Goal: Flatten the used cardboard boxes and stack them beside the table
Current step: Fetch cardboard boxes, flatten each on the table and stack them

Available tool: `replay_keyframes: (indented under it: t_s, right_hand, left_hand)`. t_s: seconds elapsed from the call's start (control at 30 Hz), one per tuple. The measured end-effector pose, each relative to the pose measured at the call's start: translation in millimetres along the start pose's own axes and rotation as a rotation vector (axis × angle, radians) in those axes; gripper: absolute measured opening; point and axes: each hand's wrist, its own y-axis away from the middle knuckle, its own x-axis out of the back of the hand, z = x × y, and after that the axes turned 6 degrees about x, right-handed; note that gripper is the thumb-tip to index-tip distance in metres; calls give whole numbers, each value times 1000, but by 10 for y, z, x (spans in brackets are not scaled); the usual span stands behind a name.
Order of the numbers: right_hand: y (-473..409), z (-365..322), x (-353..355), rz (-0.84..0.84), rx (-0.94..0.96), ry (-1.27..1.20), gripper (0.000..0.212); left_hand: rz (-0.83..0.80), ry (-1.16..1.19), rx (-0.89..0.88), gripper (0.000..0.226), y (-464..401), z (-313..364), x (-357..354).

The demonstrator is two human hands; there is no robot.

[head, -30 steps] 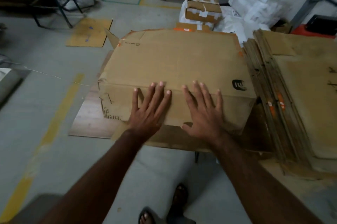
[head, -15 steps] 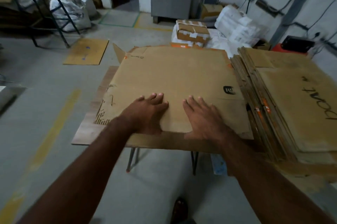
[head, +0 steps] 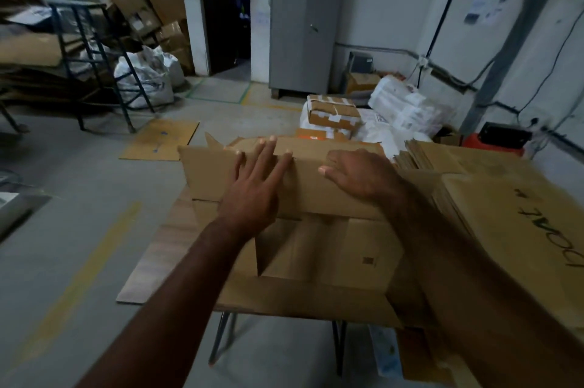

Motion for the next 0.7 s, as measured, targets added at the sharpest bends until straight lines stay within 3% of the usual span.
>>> replay_keyframes:
  t_s: [0.13,0.33,0.53,0.7]
  right_hand:
    - [-458,321,-208,135,-127,147,64]
    - [-546,694,-1070,-159,-142,-64,72]
    - [-385,868,-1347,-151,23,-28,111]
    - [-74,773,-1358,-88,11,31,90]
  left_hand:
    - [-249,-39,42,113,-131,-49,-387]
    - [-546,-45,126,104,-396,-153,-883]
    - [-565,-5,129,78,-483,-233,-1065]
    - [-534,-4,181,77,-394,-177,-1027]
